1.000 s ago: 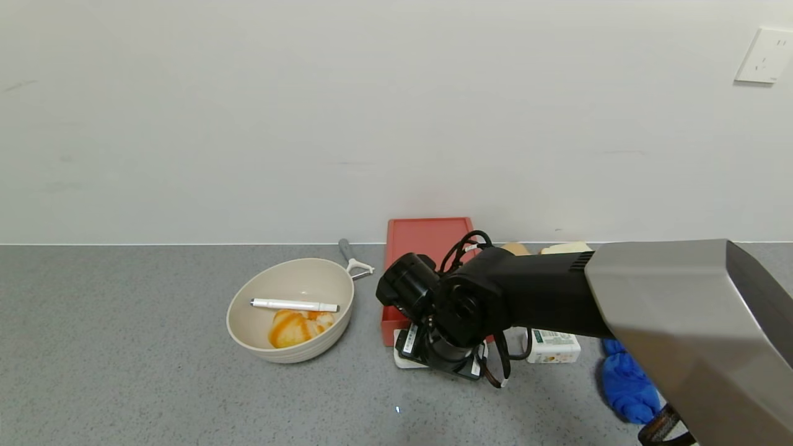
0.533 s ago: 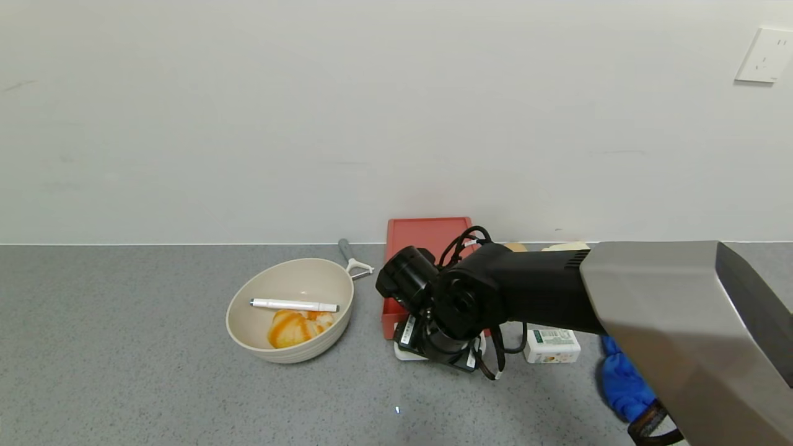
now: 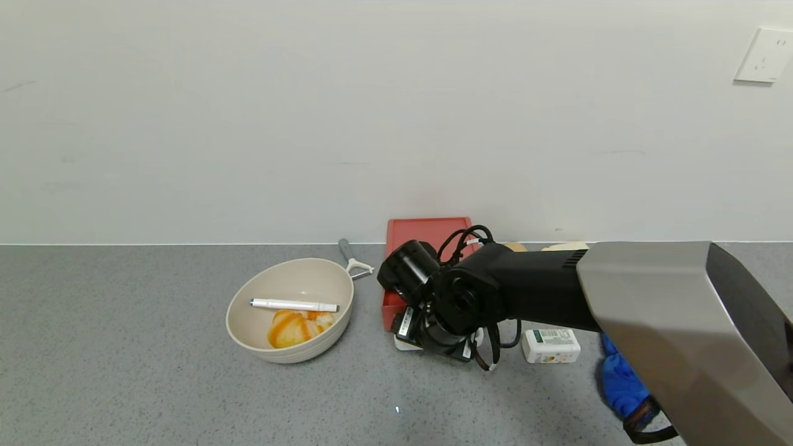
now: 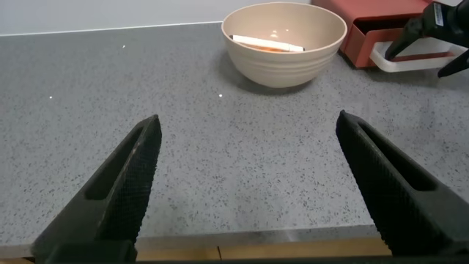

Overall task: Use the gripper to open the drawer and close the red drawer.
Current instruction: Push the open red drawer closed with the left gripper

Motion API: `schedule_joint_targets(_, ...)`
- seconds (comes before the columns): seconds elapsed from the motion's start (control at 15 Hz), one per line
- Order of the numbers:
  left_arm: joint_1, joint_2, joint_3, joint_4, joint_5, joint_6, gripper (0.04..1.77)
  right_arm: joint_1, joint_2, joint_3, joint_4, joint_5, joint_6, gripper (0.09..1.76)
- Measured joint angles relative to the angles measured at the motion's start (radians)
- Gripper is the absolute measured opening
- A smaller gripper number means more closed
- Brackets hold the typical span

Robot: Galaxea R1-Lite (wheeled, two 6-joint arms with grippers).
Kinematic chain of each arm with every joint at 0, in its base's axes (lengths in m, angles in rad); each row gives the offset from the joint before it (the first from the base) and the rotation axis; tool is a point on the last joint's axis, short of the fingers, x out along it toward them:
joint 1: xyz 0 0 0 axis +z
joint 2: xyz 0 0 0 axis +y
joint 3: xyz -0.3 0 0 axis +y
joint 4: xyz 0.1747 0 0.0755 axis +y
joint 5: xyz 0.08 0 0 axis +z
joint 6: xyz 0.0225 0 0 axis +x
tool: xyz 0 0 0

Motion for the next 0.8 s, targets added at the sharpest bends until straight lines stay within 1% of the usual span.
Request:
schedule_joint_targets(0.27,0.000,0.000,0.000,0.000,0.000,0.000,1.72,-0.011,0.009,0.000,-0.026,0.000,-0.011,1.71)
schedule_joint_targets(0.8,0.000,0.000,0.000,0.000,0.000,0.000,1.72,-0.037,0.025,0.000,-0.125,0.002,-0.060,1.71)
